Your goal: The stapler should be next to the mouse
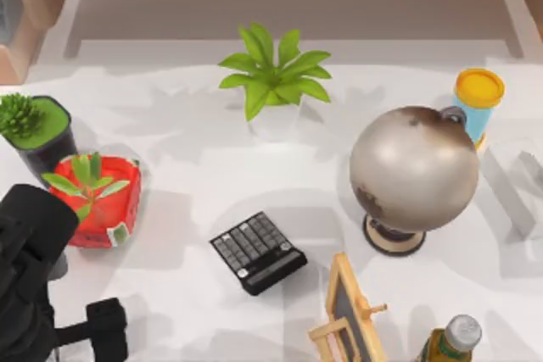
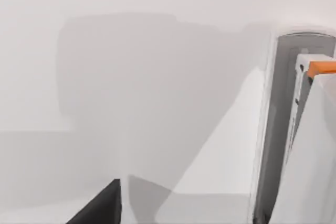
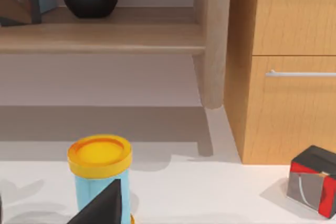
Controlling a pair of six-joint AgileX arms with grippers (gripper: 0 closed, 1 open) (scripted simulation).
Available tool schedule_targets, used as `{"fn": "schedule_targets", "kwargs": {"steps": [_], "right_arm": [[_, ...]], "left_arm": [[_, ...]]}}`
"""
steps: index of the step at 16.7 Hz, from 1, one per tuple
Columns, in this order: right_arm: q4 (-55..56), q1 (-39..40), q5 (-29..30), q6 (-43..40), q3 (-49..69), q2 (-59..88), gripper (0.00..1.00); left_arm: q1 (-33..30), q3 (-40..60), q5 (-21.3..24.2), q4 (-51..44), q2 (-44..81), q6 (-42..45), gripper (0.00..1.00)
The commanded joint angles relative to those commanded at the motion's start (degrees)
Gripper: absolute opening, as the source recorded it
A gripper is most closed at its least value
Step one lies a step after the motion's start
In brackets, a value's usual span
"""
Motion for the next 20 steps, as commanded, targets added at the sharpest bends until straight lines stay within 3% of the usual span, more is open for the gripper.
{"fn": "schedule_targets", "kwargs": {"steps": [13, 20], "right_arm": [[0.00, 0.00, 0.00, 0.00, 0.00, 0.00, 1.00], [0.00, 0.00, 0.00, 0.00, 0.00, 0.00, 1.00]], "left_arm": [[0.00, 0.00, 0.00, 0.00, 0.00, 0.00, 0.02], [0.00, 0.00, 0.00, 0.00, 0.00, 0.00, 0.00]]}}
